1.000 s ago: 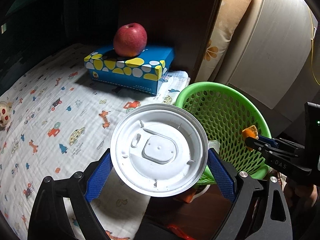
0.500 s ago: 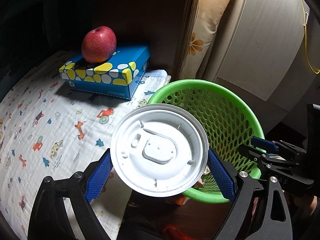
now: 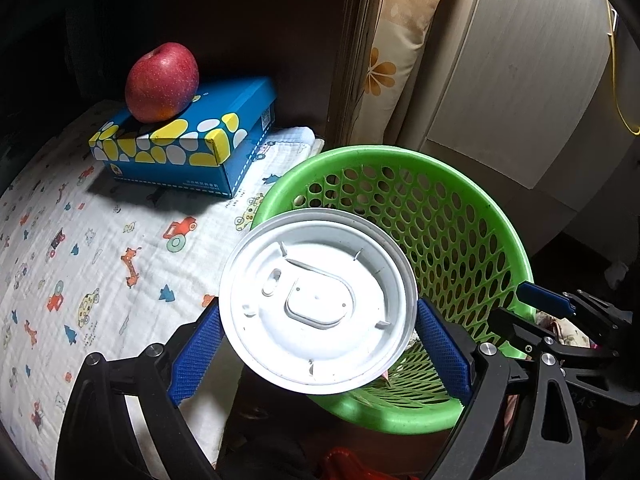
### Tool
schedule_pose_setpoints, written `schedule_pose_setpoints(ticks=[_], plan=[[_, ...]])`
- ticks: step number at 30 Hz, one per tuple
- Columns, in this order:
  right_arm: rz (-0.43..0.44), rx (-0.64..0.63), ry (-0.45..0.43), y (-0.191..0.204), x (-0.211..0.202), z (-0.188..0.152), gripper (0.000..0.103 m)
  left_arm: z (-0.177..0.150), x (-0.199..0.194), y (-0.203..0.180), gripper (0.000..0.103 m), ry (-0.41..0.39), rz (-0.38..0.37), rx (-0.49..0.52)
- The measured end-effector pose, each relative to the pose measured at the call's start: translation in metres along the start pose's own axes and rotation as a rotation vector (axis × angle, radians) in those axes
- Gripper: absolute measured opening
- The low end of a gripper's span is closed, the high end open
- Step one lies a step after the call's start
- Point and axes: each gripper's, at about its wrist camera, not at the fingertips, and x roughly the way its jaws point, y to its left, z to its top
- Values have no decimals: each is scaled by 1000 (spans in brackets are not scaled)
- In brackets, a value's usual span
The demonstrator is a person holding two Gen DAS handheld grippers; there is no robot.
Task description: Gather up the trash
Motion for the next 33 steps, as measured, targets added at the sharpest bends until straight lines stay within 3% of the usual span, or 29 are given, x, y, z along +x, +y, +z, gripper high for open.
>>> schedule_pose_setpoints(ticks=[7, 18, 33], plan=[[6, 5, -2, 0, -2, -2, 64, -3, 10, -4, 91, 27, -22, -4], [13, 2, -1, 6, -4, -5, 65, -9, -1, 9, 93, 6, -22, -44], [34, -26, -4, 26, -4, -5, 67, -20, -34, 38, 93, -43, 36, -101]])
